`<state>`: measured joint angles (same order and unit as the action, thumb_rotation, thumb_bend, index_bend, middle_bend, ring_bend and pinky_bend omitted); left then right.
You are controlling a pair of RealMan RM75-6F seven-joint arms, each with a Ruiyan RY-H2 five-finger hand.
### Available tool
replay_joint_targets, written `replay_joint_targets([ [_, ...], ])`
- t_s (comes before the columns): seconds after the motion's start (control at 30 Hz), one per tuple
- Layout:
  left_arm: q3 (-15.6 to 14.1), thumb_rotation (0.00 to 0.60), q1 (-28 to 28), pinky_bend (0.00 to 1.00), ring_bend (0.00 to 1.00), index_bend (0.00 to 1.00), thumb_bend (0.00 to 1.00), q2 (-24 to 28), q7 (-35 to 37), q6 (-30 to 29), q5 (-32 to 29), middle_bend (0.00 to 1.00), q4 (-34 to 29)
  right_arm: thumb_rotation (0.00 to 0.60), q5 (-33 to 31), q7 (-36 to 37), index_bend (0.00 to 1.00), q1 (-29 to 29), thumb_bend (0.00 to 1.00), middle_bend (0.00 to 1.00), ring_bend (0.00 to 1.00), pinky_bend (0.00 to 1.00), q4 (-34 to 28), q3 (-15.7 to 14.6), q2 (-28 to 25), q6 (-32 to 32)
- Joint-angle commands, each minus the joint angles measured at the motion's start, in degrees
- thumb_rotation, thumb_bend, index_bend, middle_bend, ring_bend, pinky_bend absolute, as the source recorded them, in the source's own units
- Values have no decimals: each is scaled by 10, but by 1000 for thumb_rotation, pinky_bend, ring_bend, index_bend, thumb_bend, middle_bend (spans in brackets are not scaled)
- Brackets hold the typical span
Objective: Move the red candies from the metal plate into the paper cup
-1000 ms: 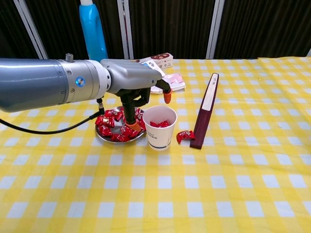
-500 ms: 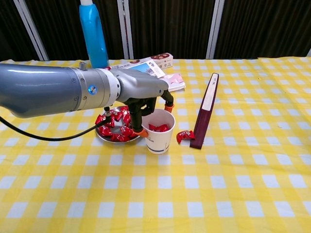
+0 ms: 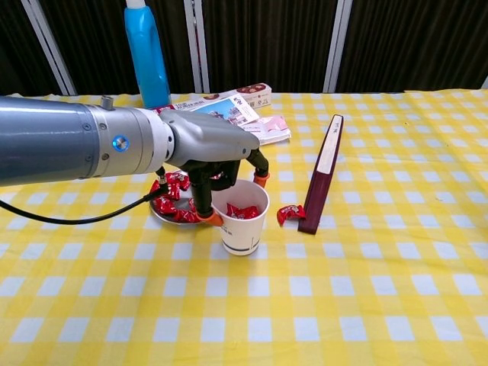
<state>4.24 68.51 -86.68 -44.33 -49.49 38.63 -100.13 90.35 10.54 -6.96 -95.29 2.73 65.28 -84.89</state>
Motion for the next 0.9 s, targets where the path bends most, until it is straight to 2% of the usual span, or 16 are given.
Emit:
replay_joint_targets([
  [0.03, -3, 600, 2, 946, 843, 346, 267, -1, 2, -1, 1, 853, 0, 600, 0, 0, 0, 0, 388, 0, 0, 0, 0, 0, 0, 0],
  [0.27, -3, 600, 5, 946, 843, 294, 151, 1, 9, -4, 8, 849, -4, 600, 0, 0, 0, 0, 387, 0, 0, 0, 1, 0, 0, 0],
  [0.57, -1, 600, 6, 946, 841, 226, 99, 18, 17, -20, 18, 838, -22, 600, 2, 0, 0, 0, 388, 0, 0, 0, 1, 0, 1, -3],
  [0.77, 19, 600, -3, 946, 837, 218, 98, 47, 45, -40, 50, 834, -44, 600, 4, 0, 0, 1, 388, 0, 0, 0, 2, 0, 0, -4],
  [0.9, 34, 600, -8, 946, 835, 216, 98, 71, 76, -31, 80, 830, -48, 600, 4, 0, 0, 1, 387, 0, 0, 0, 2, 0, 1, -5],
])
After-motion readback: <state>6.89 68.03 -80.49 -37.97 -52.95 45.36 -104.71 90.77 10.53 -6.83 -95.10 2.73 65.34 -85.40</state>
